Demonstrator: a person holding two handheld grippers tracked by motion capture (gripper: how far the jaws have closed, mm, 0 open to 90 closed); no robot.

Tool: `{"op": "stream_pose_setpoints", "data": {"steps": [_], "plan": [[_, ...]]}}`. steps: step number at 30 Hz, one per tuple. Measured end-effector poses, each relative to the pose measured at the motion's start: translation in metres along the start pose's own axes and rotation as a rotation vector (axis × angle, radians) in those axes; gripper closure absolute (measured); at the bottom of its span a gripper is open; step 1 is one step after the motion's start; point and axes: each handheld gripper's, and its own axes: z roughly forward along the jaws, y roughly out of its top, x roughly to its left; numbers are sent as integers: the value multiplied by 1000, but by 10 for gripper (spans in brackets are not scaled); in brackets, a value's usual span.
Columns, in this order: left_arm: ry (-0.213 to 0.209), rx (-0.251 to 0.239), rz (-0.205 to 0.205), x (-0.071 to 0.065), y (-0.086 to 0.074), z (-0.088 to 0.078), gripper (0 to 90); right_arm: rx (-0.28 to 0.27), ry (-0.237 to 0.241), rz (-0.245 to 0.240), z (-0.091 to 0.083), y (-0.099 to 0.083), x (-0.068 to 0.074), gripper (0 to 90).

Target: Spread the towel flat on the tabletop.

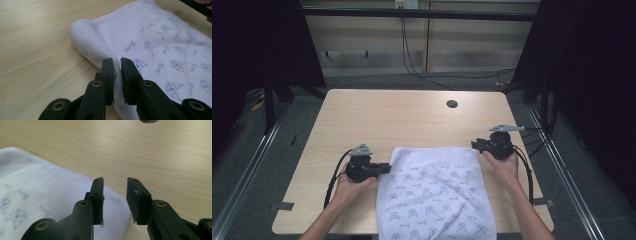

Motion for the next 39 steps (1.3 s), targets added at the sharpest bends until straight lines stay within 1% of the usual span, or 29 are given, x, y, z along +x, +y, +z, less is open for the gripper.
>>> {"op": "stream_pose_setpoints", "data": {"steps": [2,3,5,7,9,10,11,12,15,17,18,19,21,22,23,25,26,27,28,30,31,32,33,34,35,36,37,38,39], "plan": [[5,-11,0,-1,2,-1,813,21,41,-22,-3,-6,7,673],[5,-12,-4,-1,2,-1,813,29,45,-36,-4,-11,11,673],[12,-14,-4,0,4,1,814,63,72,-50,-6,-20,18,670],[18,-20,22,-6,9,5,817,87,88,-65,-8,-28,24,648],[-23,-29,42,-14,15,11,816,99,102,-77,-10,-33,29,636],[-52,-21,48,-21,18,18,816,104,102,-76,-11,-35,30,634],[-78,-4,62,-27,19,25,816,103,108,-80,-12,-37,31,630],[-112,35,77,-35,19,36,815,110,113,-74,-13,-39,32,627],[-138,98,111,-47,16,50,780,117,138,-75,-11,-44,33,623],[-185,121,126,-52,14,51,703,139,154,-87,-9,-47,36,635],[-194,120,125,-52,14,48,682,147,164,-94,-7,-49,37,634],[-197,103,125,-51,15,44,675,159,160,-99,-6,-50,39,631],[-190,69,107,-45,17,35,652,177,158,-104,-2,-52,41,626],[-171,51,92,-39,18,30,655,174,159,-101,-2,-52,41,629],[-150,29,65,-32,19,28,662,172,161,-100,-2,-51,40,629],[-87,3,18,-20,21,29,668,170,159,-95,-2,-51,39,626],[-86,-8,-5,-16,21,32,666,172,157,-95,-1,-51,39,626],[-97,2,-18,-13,21,37,656,171,158,-92,-1,-51,38,623],[-113,3,-19,-13,22,43,630,166,158,-93,0,-51,38,620],[-123,16,-9,-16,25,50,598,171,152,-100,-1,-50,39,618],[-132,12,-2,-18,27,53,584,171,152,-101,-1,-50,39,616],[-153,19,0,-21,28,58,579,171,154,-100,-1,-51,39,616],[-149,33,9,-23,29,60,576,170,155,-101,0,-51,39,616],[-125,59,23,-28,30,66,575,169,156,-102,0,-51,38,615],[-143,68,18,-29,29,69,575,173,155,-98,-1,-51,39,612],[-140,78,23,-30,28,73,579,173,155,-99,-1,-51,39,610],[-110,98,37,-31,27,77,625,174,153,-103,-1,-51,39,608],[-124,102,49,-32,25,79,714,167,154,-122,-1,-51,39,605],[-123,88,72,-33,25,79,856,171,151,-120,-1,-51,40,603]]}}
